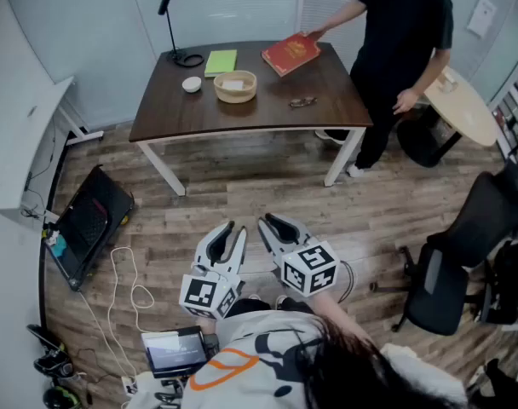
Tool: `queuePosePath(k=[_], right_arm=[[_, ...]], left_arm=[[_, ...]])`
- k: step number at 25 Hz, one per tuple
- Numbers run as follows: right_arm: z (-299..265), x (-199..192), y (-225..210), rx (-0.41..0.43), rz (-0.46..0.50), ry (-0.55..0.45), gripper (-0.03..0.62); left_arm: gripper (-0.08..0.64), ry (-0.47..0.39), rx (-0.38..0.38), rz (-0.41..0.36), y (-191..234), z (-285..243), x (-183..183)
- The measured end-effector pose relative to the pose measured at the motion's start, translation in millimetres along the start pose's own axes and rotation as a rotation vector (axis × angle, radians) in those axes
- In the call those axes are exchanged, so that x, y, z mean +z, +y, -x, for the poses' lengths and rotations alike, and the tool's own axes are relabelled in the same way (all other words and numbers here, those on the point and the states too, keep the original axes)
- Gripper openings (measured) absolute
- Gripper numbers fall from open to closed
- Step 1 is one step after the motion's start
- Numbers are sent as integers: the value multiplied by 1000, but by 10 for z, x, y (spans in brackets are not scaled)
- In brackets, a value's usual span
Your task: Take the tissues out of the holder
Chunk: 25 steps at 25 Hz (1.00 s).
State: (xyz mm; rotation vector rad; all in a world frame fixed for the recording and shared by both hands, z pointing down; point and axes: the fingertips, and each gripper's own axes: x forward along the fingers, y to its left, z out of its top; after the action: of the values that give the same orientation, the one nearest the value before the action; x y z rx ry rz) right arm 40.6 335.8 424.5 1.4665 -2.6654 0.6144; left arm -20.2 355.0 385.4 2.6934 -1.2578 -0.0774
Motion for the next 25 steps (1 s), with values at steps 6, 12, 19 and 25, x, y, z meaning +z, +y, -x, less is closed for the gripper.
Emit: queuePosePath(k=[6, 12, 19, 25], right_arm=[[-112, 22, 35, -9, 15, -10, 77], [-63, 17, 25, -34, 10, -18, 77], [-70, -30, 67, -33, 7, -17, 78], [-184, -74, 84, -47, 8, -6, 78]], left_arm=[[98, -21, -9, 14, 152, -21, 1], [98, -12, -19, 21, 129, 3, 7], [98, -3, -34, 26, 136, 44, -35], [98, 12, -34, 50, 313, 69, -67]])
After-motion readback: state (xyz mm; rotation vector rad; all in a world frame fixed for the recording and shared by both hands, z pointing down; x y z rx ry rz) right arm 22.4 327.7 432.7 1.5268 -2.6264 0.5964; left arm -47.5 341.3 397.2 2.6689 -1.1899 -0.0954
